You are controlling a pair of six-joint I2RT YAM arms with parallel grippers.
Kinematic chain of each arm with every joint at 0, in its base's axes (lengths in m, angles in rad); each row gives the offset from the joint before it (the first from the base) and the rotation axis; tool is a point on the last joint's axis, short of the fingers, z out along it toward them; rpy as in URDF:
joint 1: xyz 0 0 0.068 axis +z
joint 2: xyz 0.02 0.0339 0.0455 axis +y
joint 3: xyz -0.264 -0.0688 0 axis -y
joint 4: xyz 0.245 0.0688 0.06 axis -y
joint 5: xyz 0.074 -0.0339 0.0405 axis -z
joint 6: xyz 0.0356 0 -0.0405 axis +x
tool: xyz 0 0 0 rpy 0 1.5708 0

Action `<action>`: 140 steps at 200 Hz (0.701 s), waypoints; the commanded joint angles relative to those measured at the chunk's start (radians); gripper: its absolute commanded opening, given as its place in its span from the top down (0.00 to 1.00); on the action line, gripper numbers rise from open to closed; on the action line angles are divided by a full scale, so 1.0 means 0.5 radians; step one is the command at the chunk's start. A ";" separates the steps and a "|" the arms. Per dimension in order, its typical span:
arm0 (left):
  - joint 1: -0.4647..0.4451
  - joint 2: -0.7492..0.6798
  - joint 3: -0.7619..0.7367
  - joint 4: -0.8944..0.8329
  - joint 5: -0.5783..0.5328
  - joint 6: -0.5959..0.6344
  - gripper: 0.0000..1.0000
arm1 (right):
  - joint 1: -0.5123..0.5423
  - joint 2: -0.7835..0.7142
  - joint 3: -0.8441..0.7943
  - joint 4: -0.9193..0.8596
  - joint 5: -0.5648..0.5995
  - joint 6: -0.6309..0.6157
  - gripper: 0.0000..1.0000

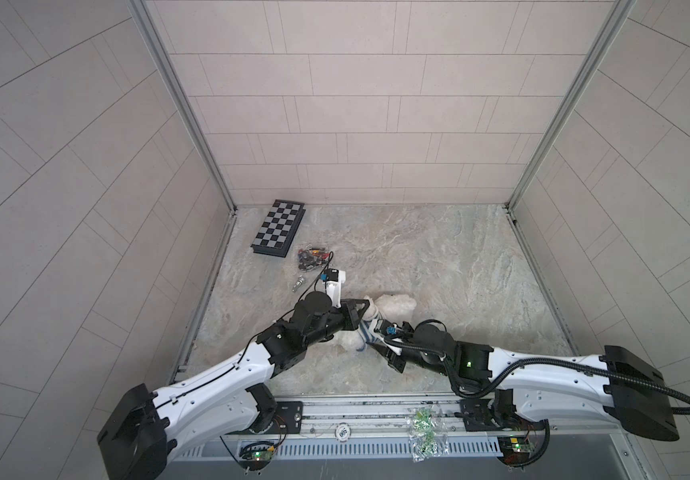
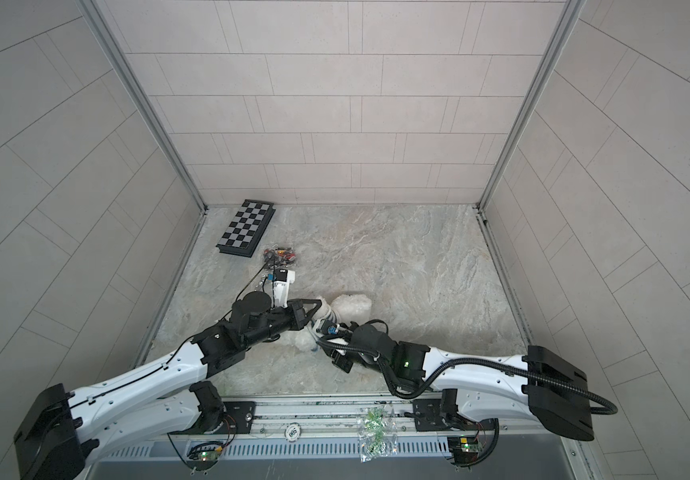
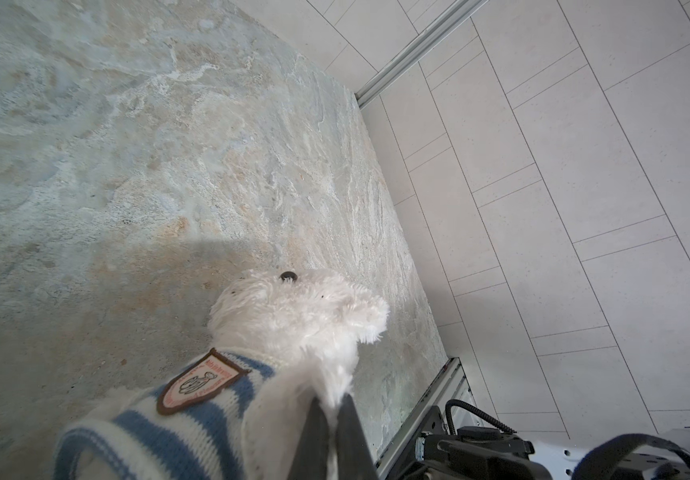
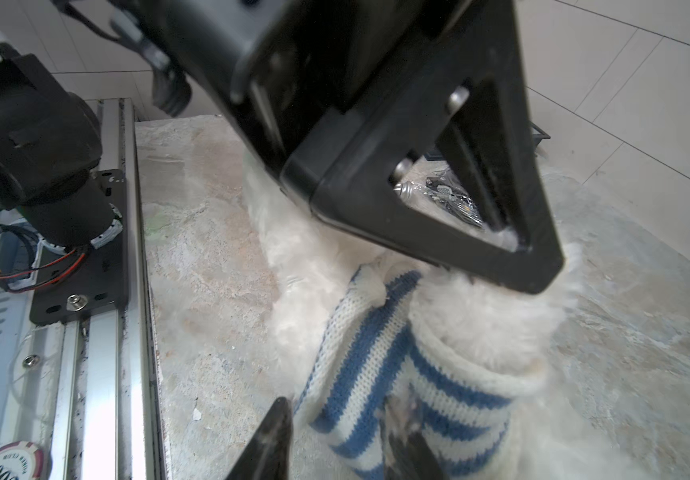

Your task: Dress the teddy bear

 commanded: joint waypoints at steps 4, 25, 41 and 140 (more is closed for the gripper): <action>-0.005 0.004 0.050 0.137 -0.022 -0.057 1.00 | 0.013 0.096 0.094 0.178 0.155 0.042 0.61; -0.006 -0.002 0.048 0.137 -0.040 -0.075 1.00 | 0.013 0.165 0.126 0.217 0.131 0.052 0.61; -0.005 -0.009 0.046 0.133 -0.059 -0.083 1.00 | 0.013 0.200 0.139 0.251 0.107 0.075 0.61; 0.003 -0.008 0.043 0.097 -0.116 -0.088 1.00 | 0.011 0.315 0.082 0.345 0.144 0.098 0.96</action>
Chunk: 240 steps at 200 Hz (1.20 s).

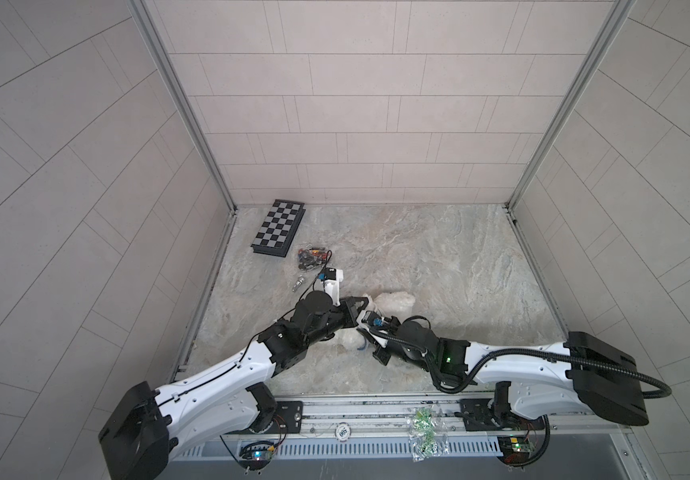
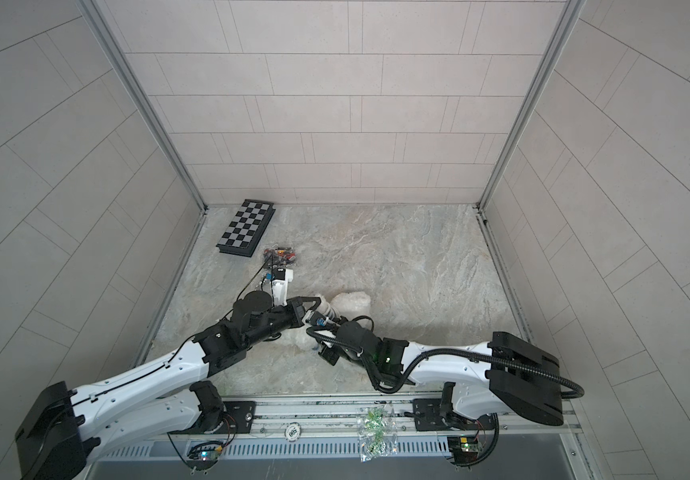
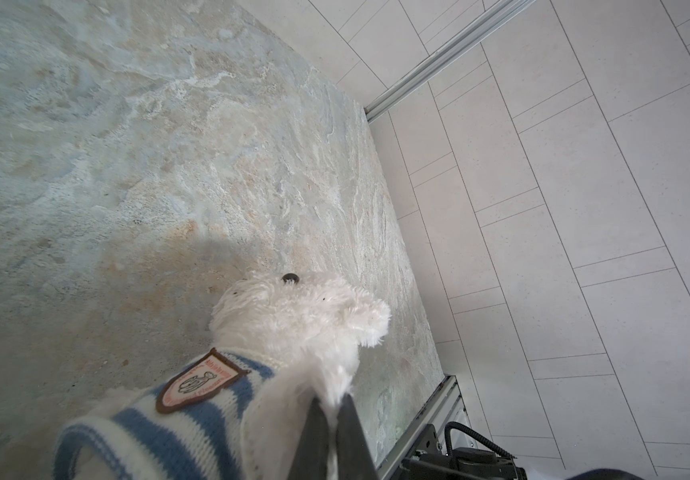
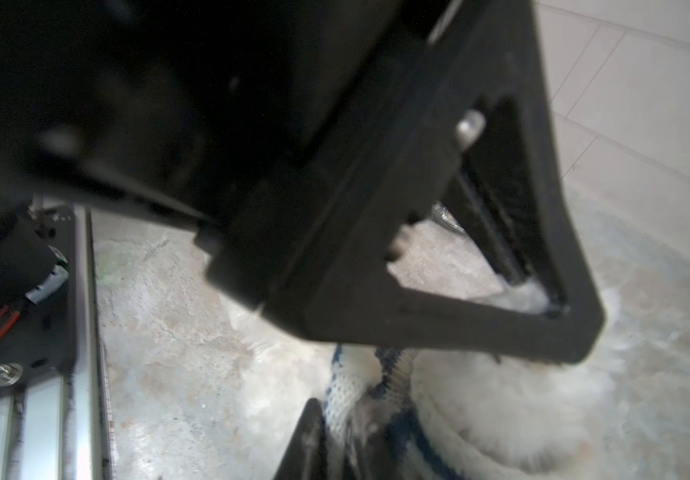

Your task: Dress the teddy bear

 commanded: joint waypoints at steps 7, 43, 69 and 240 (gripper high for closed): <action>0.005 -0.004 0.046 0.076 -0.047 0.008 1.00 | 0.011 -0.047 -0.051 0.096 0.017 -0.006 0.99; 0.018 0.016 0.025 0.150 -0.057 -0.032 1.00 | 0.013 -0.065 -0.125 0.071 -0.055 0.021 1.00; 0.054 0.013 0.057 0.121 -0.022 -0.004 1.00 | 0.013 -0.105 -0.257 0.160 -0.050 0.113 1.00; 0.116 0.055 0.045 0.161 0.039 0.032 1.00 | 0.010 -0.085 -0.351 0.329 -0.213 0.201 0.96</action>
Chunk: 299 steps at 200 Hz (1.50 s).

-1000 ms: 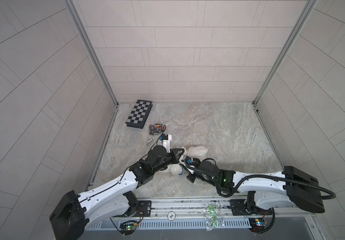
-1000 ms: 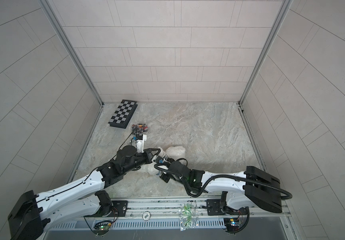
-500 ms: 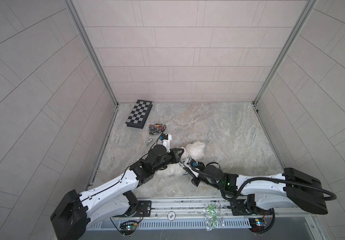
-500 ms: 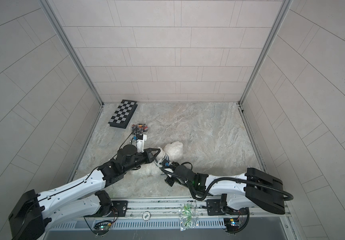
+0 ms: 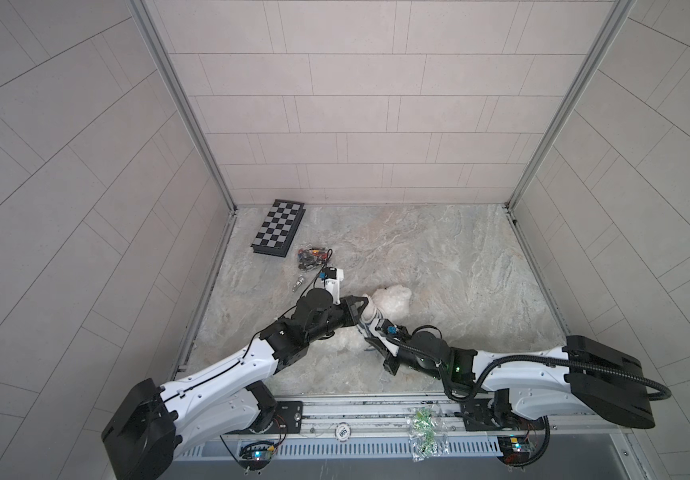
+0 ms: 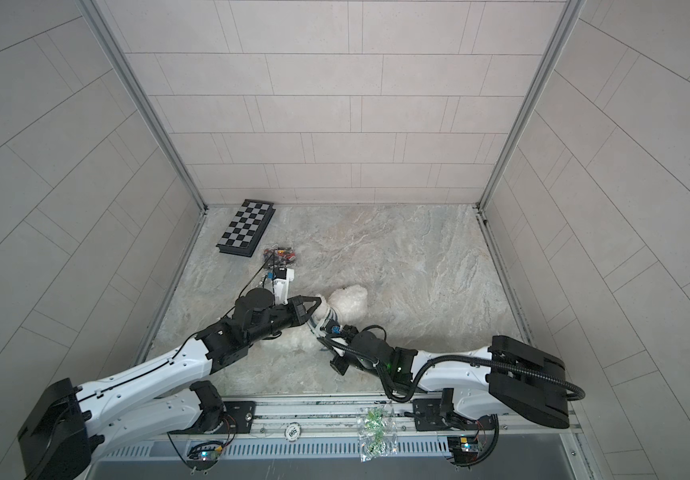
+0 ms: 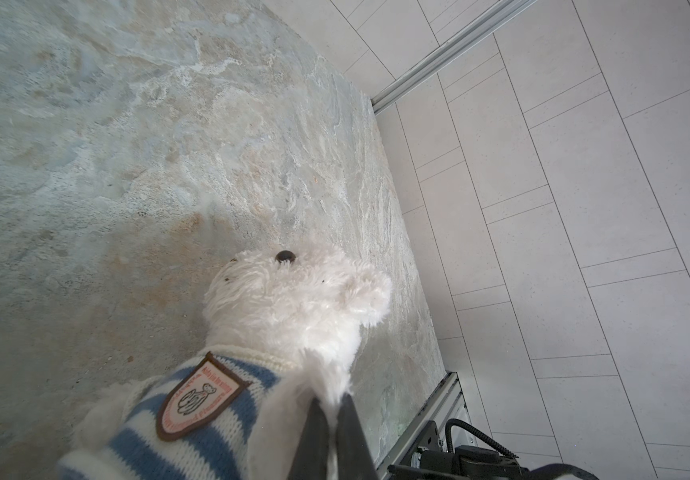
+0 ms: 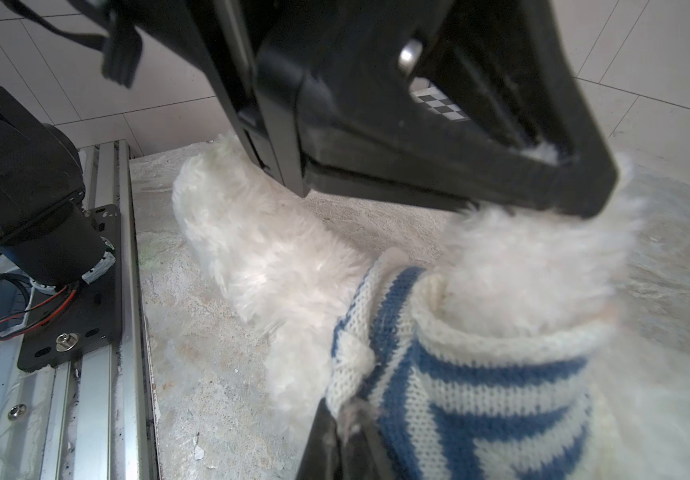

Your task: Dress the teddy bear

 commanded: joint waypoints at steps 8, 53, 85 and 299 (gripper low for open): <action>0.037 -0.010 0.034 0.133 -0.031 0.043 1.00 | 0.011 -0.044 0.007 -0.047 -0.046 0.037 0.91; 0.071 -0.126 0.045 -0.103 -0.121 0.157 1.00 | 0.005 -0.305 0.037 -0.268 0.083 -0.005 0.65; 0.156 -0.215 0.077 -0.256 -0.131 0.225 1.00 | -0.038 -0.548 0.019 -0.459 0.223 0.026 0.55; -0.458 0.213 0.067 -0.213 -0.325 0.128 0.85 | -1.015 -0.763 -0.062 -1.087 -0.293 0.525 0.48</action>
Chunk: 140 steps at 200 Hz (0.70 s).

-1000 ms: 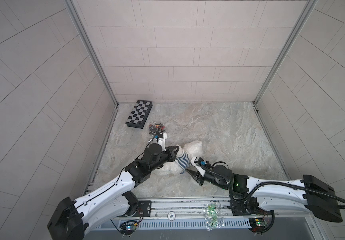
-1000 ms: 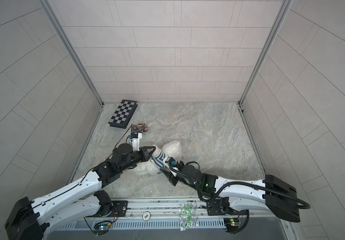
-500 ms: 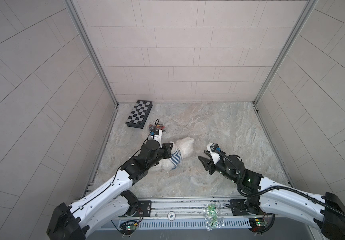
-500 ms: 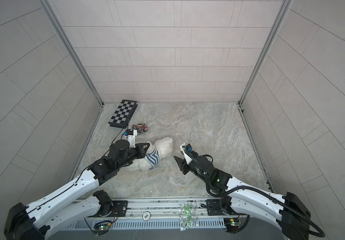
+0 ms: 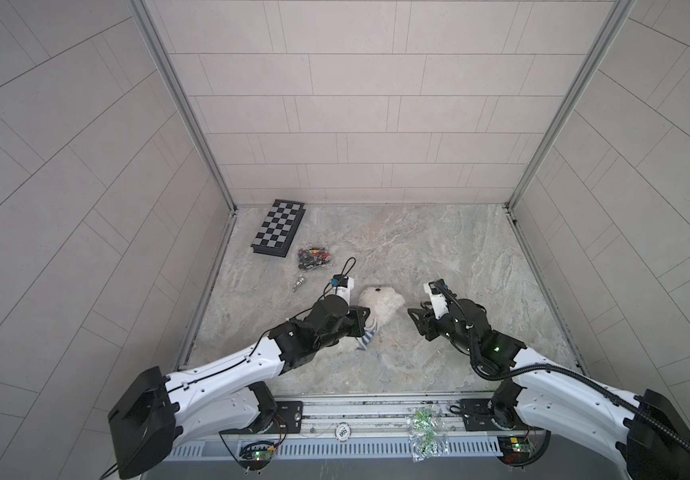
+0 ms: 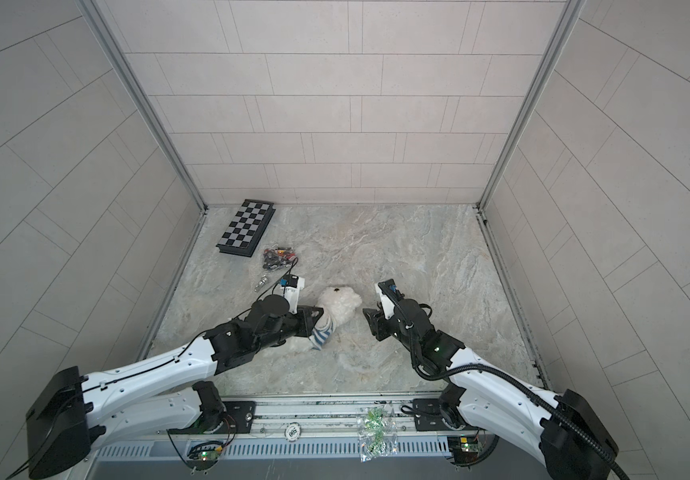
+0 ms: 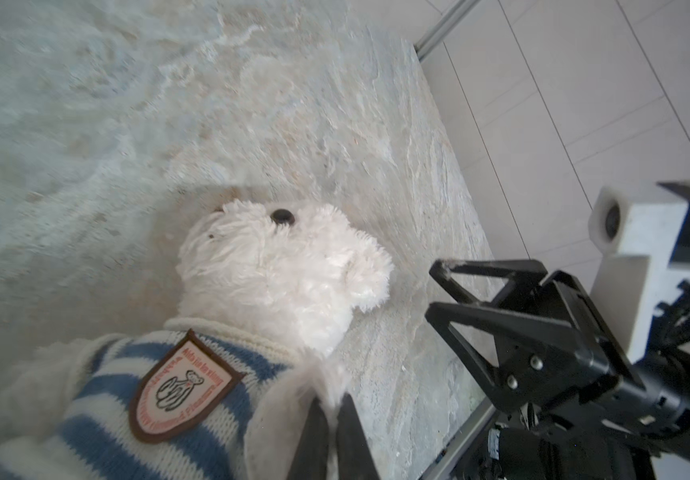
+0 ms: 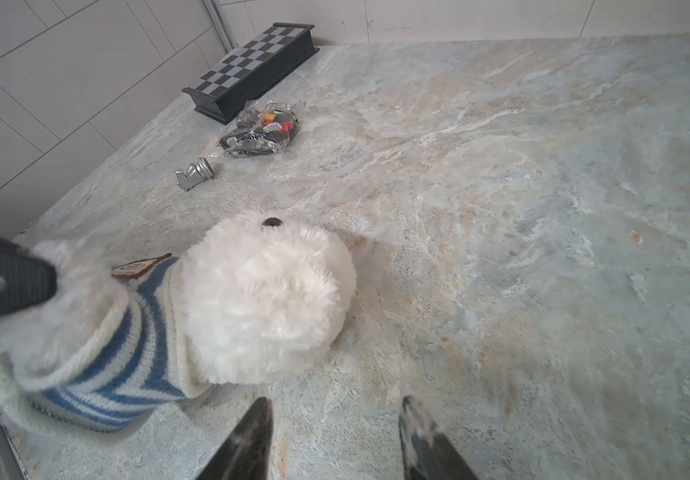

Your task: Dress the teddy bear

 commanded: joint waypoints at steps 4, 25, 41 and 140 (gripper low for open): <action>-0.139 0.080 -0.033 0.100 -0.013 -0.094 0.83 | -0.045 -0.001 -0.021 -0.056 -0.079 0.041 0.48; -0.210 0.110 -0.024 0.127 0.069 -0.082 0.69 | -0.061 -0.011 -0.005 -0.095 -0.091 0.025 0.48; -0.216 0.042 -0.009 0.071 0.097 -0.039 0.62 | -0.068 -0.026 0.017 -0.144 -0.091 0.005 0.48; 0.119 -0.188 0.058 -0.492 -0.077 0.286 0.63 | 0.126 -0.050 0.131 -0.070 -0.360 -0.073 0.42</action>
